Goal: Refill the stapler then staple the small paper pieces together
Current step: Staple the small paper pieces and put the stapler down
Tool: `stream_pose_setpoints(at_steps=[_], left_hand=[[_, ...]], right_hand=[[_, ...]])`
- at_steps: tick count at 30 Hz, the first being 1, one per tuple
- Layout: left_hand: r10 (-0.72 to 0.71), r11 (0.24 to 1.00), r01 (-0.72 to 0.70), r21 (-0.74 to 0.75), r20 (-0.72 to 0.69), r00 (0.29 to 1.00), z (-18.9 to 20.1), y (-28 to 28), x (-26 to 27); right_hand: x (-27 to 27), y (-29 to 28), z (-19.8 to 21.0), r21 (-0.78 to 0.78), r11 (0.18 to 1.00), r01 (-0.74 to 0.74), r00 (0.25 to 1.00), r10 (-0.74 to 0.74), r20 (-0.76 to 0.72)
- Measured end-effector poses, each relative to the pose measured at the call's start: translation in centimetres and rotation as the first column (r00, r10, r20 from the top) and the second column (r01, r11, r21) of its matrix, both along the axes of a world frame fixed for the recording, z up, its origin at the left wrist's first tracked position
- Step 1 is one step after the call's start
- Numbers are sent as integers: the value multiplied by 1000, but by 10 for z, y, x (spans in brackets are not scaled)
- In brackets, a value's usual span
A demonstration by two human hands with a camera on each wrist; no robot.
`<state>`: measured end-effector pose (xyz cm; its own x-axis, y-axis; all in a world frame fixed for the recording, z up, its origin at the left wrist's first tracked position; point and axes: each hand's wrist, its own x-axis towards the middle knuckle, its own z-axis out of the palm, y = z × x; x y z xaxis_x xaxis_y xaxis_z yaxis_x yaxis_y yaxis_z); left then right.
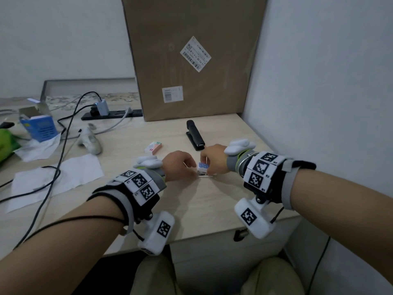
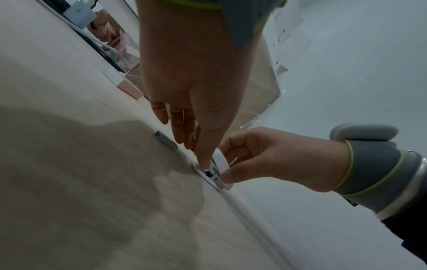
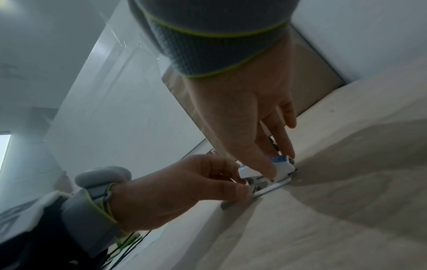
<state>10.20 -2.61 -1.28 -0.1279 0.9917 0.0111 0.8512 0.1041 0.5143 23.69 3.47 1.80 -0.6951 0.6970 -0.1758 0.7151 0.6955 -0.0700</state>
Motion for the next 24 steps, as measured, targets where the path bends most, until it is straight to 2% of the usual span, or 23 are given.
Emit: stream_pose_setpoints(at_steps=[3,5,8,10,16,20,24], left_hand=[[4,1000,-4,-5,-28,1000,-4,5,11],[9,1000,-9,10,15,1000,-6,6,14],[0,1000,0,10,62,998,-6,9,15],[1,1000,-3,25,85,996,-7,9,14],[-6,997,-8,72,188,982,-7,9,10],[-33,998,25,65,140,990,-5,10,10],[-37,997,31,66,83,996,-1,11,11]], right_hand=[[-1,-4,-4,4,1000,13,1000,-13,4],[-2,-6,-7,37,999,14,1000,-14,3],[1,-4,-7,-17,1000,9,992,-11,-127],[3,-3,-5,-19,1000,2,989,-5,-146],[-1,-3,-3,69,998,4,1000,-5,10],[1,-5,-2,62,998,-16,1000,16,11],[4,-3,-4,16,1000,-19,998,20,-57]])
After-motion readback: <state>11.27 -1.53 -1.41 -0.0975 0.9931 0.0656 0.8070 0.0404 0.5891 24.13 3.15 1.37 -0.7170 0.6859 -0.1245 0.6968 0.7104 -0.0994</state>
